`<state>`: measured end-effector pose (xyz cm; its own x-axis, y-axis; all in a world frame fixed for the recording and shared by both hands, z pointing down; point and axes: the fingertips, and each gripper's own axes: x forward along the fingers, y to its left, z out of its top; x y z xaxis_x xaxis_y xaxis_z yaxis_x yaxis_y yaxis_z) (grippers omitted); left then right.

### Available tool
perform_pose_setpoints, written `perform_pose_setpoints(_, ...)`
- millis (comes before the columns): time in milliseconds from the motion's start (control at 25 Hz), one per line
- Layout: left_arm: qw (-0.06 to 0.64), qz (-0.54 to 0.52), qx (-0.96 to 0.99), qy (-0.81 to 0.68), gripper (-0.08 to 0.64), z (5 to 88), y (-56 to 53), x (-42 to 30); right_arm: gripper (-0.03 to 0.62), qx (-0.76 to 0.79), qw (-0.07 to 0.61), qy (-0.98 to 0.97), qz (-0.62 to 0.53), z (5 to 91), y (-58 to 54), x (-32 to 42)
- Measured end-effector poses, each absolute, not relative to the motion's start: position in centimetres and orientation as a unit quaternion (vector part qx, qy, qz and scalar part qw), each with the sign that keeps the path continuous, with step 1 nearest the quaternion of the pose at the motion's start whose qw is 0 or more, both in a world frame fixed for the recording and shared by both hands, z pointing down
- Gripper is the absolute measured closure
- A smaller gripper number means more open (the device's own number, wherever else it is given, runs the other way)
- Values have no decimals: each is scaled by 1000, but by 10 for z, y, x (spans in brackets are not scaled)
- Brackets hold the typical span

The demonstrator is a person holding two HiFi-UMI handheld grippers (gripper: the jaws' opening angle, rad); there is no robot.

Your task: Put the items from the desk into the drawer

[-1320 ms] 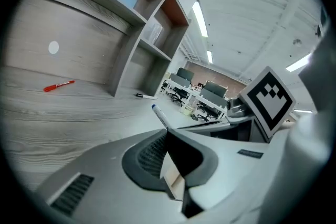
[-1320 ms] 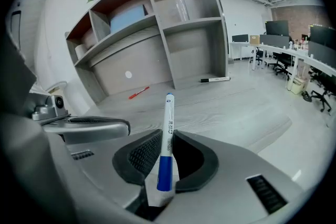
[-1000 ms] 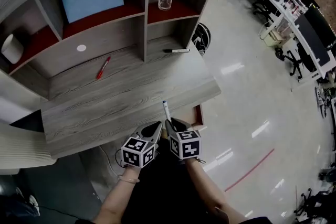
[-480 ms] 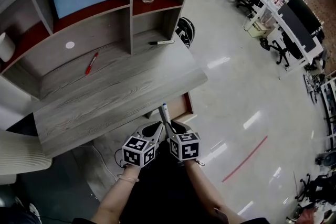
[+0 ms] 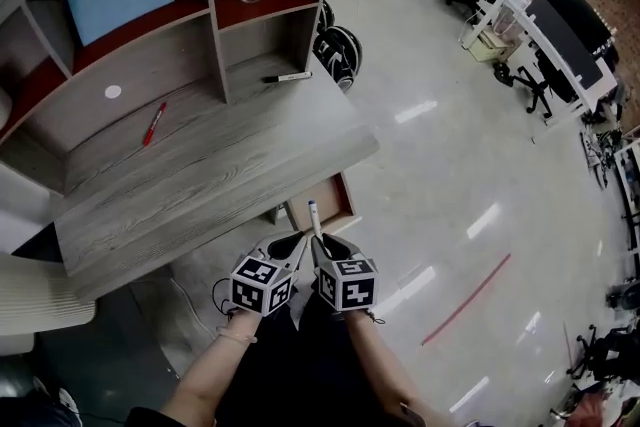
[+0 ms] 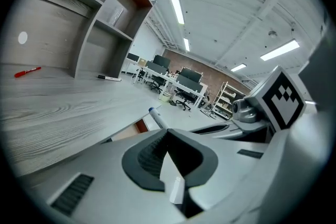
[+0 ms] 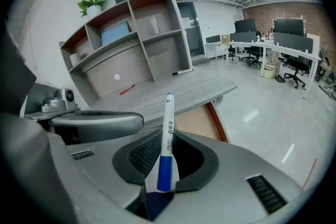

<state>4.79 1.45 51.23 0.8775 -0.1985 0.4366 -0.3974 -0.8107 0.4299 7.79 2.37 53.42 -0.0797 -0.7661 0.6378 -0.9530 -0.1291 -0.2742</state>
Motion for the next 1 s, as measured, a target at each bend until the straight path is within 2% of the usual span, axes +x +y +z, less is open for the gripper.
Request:
perform_pose_setpoints(480, 256, 225, 921, -190, 561, 524, 30, 107, 515, 628, 136, -666, 380, 555, 32, 140)
perform_pose_setpoints(1000, 308, 229, 875, -295, 561, 585, 5, 105, 515, 545, 177, -701, 425, 625, 10, 146)
